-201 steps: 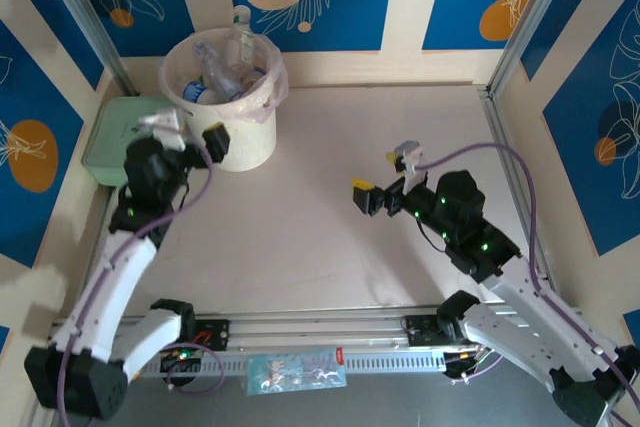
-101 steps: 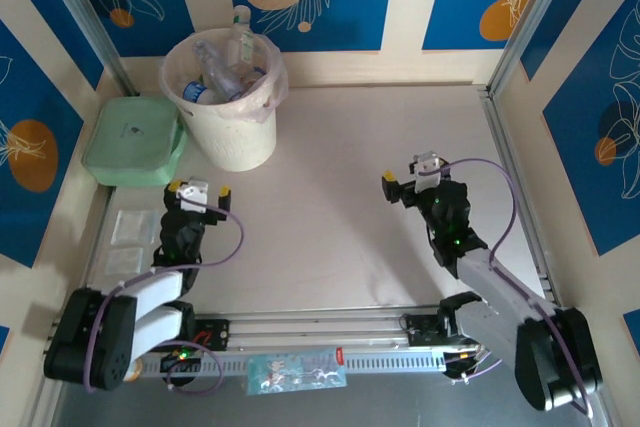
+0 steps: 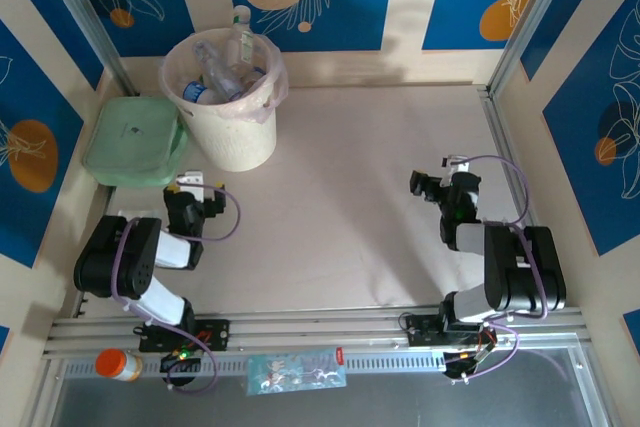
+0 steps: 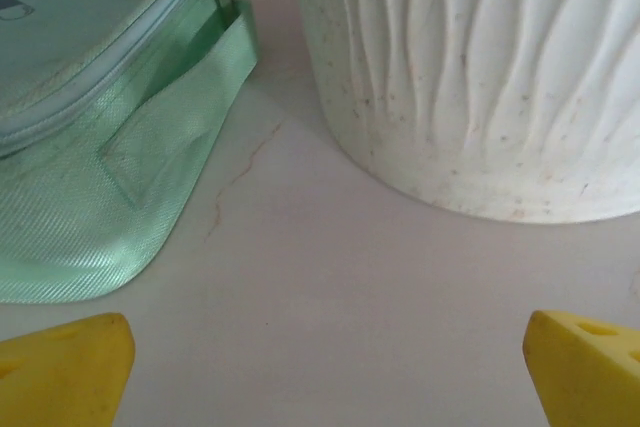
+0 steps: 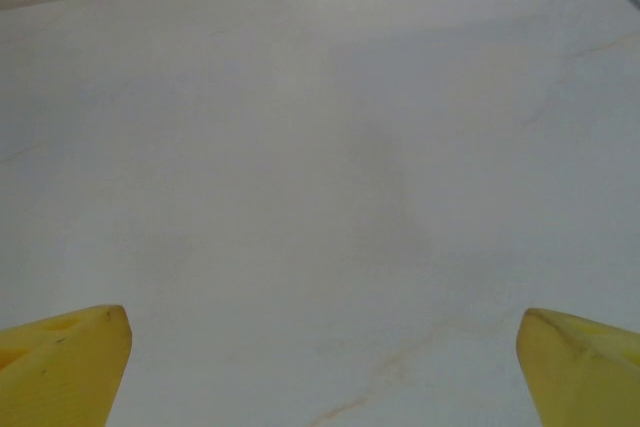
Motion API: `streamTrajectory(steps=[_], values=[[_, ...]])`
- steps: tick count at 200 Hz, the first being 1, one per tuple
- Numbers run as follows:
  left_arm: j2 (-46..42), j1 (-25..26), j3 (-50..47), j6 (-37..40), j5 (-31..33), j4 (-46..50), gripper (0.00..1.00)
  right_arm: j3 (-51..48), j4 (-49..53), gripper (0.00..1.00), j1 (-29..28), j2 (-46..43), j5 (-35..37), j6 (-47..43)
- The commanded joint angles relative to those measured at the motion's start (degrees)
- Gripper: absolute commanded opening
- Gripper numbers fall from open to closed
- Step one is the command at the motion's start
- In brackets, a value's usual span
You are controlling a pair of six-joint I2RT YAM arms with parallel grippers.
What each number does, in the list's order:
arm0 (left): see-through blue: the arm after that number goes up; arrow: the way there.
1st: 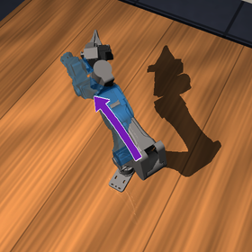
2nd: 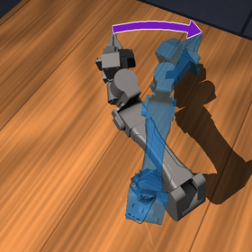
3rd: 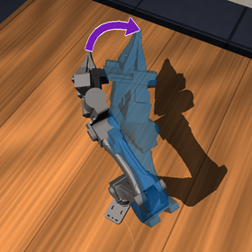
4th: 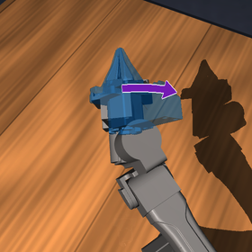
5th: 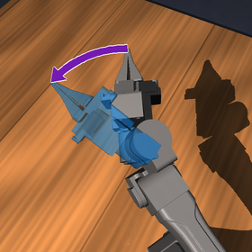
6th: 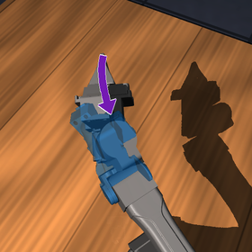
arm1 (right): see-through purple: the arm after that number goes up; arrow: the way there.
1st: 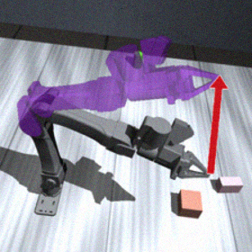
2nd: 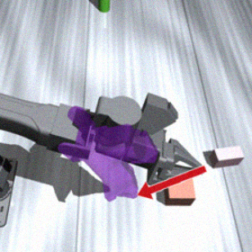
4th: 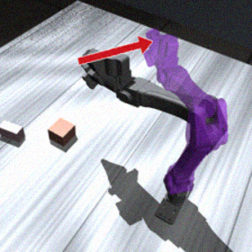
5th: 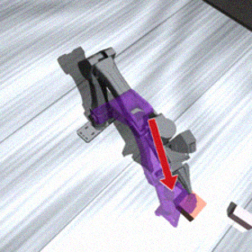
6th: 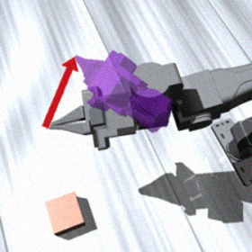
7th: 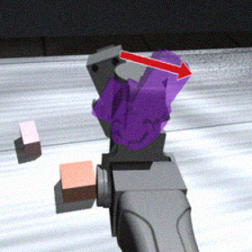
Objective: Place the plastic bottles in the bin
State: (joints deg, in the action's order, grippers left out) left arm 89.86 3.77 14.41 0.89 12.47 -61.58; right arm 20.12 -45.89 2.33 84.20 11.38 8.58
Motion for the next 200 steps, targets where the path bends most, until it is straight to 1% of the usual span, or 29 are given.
streamTrajectory(steps=[1, 6, 9, 19, 24, 31, 40, 50, 59, 68, 80, 85, 92, 98, 106, 115, 122, 128, 135, 137, 139, 144, 150, 160, 174, 178, 182, 191, 200], values=[[-0.51, -0.52, 3.87, -0.84, -5.04, 2.1, 0.99, -2.24, -13.8, 0.99, -1.79, 3.82, -6.18, -1.56], [-0.13, -0.44, 4.22, -0.33, -6.07, 2.18, 0.99, -0.42, -6.29, 0.99, -1.99, 1.6, -7.11, -2.63], [0.09, -0.44, 4.42, -0.01, -6.73, 2.14, 0.99, 0.59, -3.68, 0.99, -2.12, 1.35, -7.49, -2.92], [-0.3, -0.43, 6.04, 0.23, -7.75, 5.98, 0.99, 1.3, -7.45, 0.99, -2.5, 4.21, -7.76, -2.97], [-0.19, -0.39, 7.06, 0.44, -7.56, 7.96, 0.99, 2.27, -4.26, 0.99, -2.36, 3.4, -7.08, -2.69], [0.04, -0.09, 6.79, 0.86, -7.2, 6.65, 0.99, 4.32, 1.78, 0.99, -2.26, 2.55, -5.65, -2.3], [-0.05, -0.08, 7.06, 0.83, -7.05, 7.64, 0.99, 3.08, -2.75, 0.99, -2.69, 3.62, -4.5, -2.39], [-0.03, 0.01, 6.94, 0.87, -7.03, 7.24, 0.99, 3.81, 0.3, 0.99, -2.77, 2.83, -3.97, -2.42], [-0.15, 0.05, 6.71, 0.94, -6.91, 6.91, 0.99, 3.44, -1.66, 0.99, -2.85, 3.38, -3.93, -2.43], [-0.13, 0.71, 6.38, 1.17, -5.29, 6.13, 0.99, 3.68, -0.18, 0.99, -2.98, 2.91, -3.68, -2.6], [-0.04, 1.6, 5.92, 2.08, -4.62, 5.1, 0.99, 3.26, -1.6, 0.99, -3.31, 3.1, -3.03, -2.84], [-0.04, 1.76, 5.89, 2.81, -6.13, 5.11, 0.99, 3.34, -1.02, 0.99, -2.91, 2.91, -5.39, -3.29], [-0.09, 1.84, 5.95, 4.2, -9.84, 5.64, 0.99, 3.12, -1.47, 0.99, -1.35, 2.9, -13.94, -4.64], [-0.15, 1.77, 5.81, 4.19, -10.33, 5.2, 0.99, 2.63, -2.2, 0.99, -0.35, 2.79, -19.44, -5.62], [-0.13, 1.71, 5.39, 4.43, -11.12, 4.41, 0.99, 2.3, -3.02, 0.99, 0.31, 2.89, -23.17, -6.24], [-0.13, 1.67, 5.43, 4.48, -11.13, 4.53, 0.99, 2.29, -3.06, 0.99, 0.82, 2.89, -24.95, -6.26], [0.02, 1.68, 6.12, 3.74, -8.48, 5.78, 0.99, 2.37, -3.04, 0.99, 0.92, 2.98, -25.09, -6.21], [0.05, 1.51, 7.16, 1.92, -4.86, 7.71, 0.99, 2.46, -2.94, 0.99, 0.65, 3.03, -23.05, -5.53], [0.04, 0.61, 6.87, 0.55, -4.49, 6.95, 0.99, 3.39, -1.48, 0.99, -0.39, 3.16, -13.74, -2.64], [0.07, 0.6, 6.73, 0.42, -3.86, 6.57, 0.99, 3.67, -0.82, 0.99, -0.75, 3.05, -10.23, -1.84], [0.05, 0.62, 6.63, 0.25, -3.04, 6.32, 0.99, 3.76, -0.09, 0.99, -0.99, 2.78, -8.41, -1.62], [0.09, 0.71, 6.44, 0.01, -2.03, 6.06, 0.99, 3.08, -0.82, 0.99, -1.59, 2.66, -6.28, -1.44], [0.05, 0.78, 6.46, -0.01, -1.86, 6.19, 0.99, 2.59, -3.39, 0.99, -2.77, 3.37, -1.24, -1.08], [0.07, 0.8, 6.35, 0.08, -1.99, 5.93, 0.99, 3.4, -0.87, 0.99, -3.37, 2.92, 0.26, -1.45], [0.13, 0.78, 6.56, 0.12, -2.1, 6.26, 0.99, 3.21, -1.52, 0.99, -2.71, 3.1, -1.95, -1.71], [0.13, 0.72, 6.67, 0.14, -2.1, 6.44, 0.99, 3.62, -0.51, 0.99, -2.05, 3.1, -6.13, -2.78], [0.14, 0.8, 6.68, 0.17, -2.1, 6.47, 0.99, 4.27, 0.31, 0.99, -1.05, 3.19, -13.03, -3.88], [0.1, 0.8, 6.66, 0.17, -2.1, 6.47, 0.99, 3.53, -1.18, 0.99, 0.37, 3.25, -17.5, -3.66], [0.12, 0.79, 6.76, 0.17, -2.02, 6.56, 0.99, 3.66, -0.83, 0.99, -0.25, 3.15, -16.45, -4.04]])
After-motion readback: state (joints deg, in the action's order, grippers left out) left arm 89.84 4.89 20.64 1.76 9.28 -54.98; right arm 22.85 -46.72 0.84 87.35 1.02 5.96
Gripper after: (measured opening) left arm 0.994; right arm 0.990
